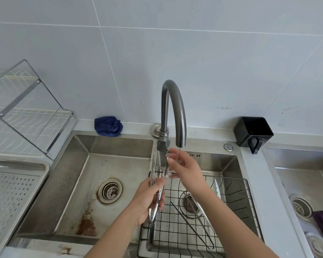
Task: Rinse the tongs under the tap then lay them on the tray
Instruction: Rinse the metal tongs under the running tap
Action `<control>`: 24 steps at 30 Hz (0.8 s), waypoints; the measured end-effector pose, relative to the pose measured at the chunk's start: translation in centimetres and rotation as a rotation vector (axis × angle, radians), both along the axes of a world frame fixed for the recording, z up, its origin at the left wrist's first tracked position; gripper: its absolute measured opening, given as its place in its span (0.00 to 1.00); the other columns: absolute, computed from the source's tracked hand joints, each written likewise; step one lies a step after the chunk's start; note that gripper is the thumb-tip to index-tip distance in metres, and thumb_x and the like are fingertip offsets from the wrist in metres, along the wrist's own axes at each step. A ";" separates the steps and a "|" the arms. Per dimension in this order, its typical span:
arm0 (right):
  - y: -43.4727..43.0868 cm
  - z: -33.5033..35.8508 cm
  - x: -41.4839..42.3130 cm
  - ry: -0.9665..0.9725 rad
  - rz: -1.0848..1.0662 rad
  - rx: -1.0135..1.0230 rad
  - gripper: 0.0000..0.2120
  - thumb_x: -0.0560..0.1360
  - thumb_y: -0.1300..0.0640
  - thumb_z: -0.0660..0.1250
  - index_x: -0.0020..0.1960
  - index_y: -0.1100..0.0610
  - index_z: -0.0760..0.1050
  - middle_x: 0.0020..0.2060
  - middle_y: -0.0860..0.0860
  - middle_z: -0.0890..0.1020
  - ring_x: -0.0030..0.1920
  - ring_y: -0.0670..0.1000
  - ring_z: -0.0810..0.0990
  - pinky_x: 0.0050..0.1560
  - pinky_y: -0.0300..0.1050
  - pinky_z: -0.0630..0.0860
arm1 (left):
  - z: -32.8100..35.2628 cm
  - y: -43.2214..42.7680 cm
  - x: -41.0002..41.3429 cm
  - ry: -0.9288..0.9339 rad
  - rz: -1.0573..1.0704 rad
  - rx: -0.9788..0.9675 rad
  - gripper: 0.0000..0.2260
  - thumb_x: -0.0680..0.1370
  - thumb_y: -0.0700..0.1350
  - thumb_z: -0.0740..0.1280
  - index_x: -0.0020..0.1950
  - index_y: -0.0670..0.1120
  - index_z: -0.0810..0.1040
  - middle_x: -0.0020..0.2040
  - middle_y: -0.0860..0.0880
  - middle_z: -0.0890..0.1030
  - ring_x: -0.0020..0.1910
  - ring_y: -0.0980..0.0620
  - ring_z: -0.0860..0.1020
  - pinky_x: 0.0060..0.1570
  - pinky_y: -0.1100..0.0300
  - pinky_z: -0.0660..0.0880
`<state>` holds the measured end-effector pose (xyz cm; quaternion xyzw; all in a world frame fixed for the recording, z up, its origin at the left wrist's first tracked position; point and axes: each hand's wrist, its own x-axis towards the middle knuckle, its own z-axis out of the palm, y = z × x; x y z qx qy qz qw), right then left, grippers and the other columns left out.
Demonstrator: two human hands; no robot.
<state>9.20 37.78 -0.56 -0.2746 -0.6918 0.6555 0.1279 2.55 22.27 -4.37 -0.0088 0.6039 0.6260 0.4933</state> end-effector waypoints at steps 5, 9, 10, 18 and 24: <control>0.7 -4.9 5.1 -0.423 -0.071 0.187 0.14 0.81 0.52 0.68 0.66 0.52 0.79 0.53 0.46 0.84 0.56 0.49 0.82 0.51 0.42 0.76 | -1.4 -0.9 1.5 0.174 -0.018 -0.210 0.18 0.74 0.35 0.74 0.58 0.47 0.73 0.46 0.39 0.77 0.28 0.47 0.77 0.28 0.55 0.75; -1.3 -7.9 7.8 -0.644 0.092 0.449 0.19 0.80 0.49 0.68 0.70 0.51 0.76 0.63 0.49 0.80 0.64 0.53 0.77 0.62 0.46 0.75 | -1.9 -1.5 2.5 0.146 0.064 -0.229 0.16 0.73 0.34 0.74 0.57 0.47 0.74 0.48 0.37 0.78 0.28 0.46 0.77 0.27 0.55 0.75; -1.5 -7.6 7.4 -0.569 0.045 0.434 0.18 0.80 0.51 0.68 0.69 0.52 0.77 0.62 0.48 0.81 0.62 0.51 0.78 0.61 0.46 0.76 | -1.9 -1.8 2.7 0.144 0.074 -0.235 0.16 0.73 0.34 0.74 0.56 0.46 0.74 0.48 0.37 0.78 0.28 0.46 0.76 0.27 0.55 0.74; 2.7 1.3 -5.3 -0.252 -0.047 0.400 0.07 0.81 0.53 0.69 0.52 0.57 0.80 0.42 0.49 0.85 0.43 0.51 0.85 0.48 0.54 0.84 | -0.8 -2.2 2.5 0.155 0.173 -0.208 0.18 0.72 0.32 0.74 0.57 0.45 0.75 0.43 0.38 0.79 0.32 0.46 0.77 0.35 0.52 0.77; 3.4 0.6 -7.0 -0.303 0.050 0.417 0.07 0.78 0.52 0.73 0.49 0.55 0.79 0.43 0.53 0.86 0.44 0.53 0.86 0.50 0.53 0.85 | -2.1 -2.4 2.7 0.565 -0.023 -0.591 0.13 0.68 0.44 0.72 0.49 0.55 0.73 0.35 0.53 0.80 0.35 0.54 0.79 0.41 0.59 0.75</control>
